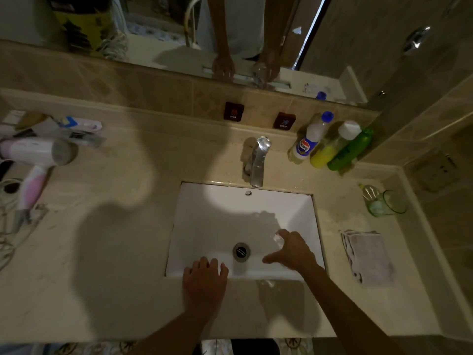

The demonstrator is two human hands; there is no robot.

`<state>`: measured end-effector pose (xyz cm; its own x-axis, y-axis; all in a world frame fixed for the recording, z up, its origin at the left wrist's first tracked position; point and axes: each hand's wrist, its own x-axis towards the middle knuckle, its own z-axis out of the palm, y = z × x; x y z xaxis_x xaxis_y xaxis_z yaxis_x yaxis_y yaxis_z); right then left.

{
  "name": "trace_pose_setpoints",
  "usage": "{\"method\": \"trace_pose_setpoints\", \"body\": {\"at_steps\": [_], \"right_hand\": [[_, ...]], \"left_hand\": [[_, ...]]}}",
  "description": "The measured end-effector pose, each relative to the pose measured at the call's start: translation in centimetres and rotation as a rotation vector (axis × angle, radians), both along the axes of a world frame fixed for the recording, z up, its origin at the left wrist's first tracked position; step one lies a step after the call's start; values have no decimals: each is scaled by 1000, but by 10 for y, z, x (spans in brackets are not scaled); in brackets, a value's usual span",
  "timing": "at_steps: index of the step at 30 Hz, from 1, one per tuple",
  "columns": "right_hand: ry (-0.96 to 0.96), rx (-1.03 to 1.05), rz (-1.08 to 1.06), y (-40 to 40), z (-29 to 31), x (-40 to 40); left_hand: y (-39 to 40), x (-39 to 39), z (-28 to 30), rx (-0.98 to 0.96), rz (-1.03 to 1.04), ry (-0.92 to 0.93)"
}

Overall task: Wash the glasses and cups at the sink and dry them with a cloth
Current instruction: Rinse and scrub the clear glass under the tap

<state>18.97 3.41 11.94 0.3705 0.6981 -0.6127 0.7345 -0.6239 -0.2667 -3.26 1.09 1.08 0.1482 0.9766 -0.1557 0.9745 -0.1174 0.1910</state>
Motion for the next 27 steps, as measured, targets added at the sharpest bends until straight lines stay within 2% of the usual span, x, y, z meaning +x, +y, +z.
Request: {"method": "trace_pose_setpoints", "body": {"at_steps": [10,14,18,21,25,27], "right_hand": [[-7,-40,-34,-15,-1,-1],[-51,7,-61,-17,4,-4],[-71,-61,-18,-22,5,-6],[-93,-6,-42,-26,4,-5],[-95,-23,-22,-27,3,-4],[-95,-3,-19,-27,3,-6]], "left_hand": [[-1,-2,3,9,-29,29],[0,-1,3,7,-37,48],[-2,-4,-1,3,-78,70],[1,-1,5,-25,-12,42],[-1,-2,1,-70,-96,94],[-1,-4,4,-76,-69,85]]}}
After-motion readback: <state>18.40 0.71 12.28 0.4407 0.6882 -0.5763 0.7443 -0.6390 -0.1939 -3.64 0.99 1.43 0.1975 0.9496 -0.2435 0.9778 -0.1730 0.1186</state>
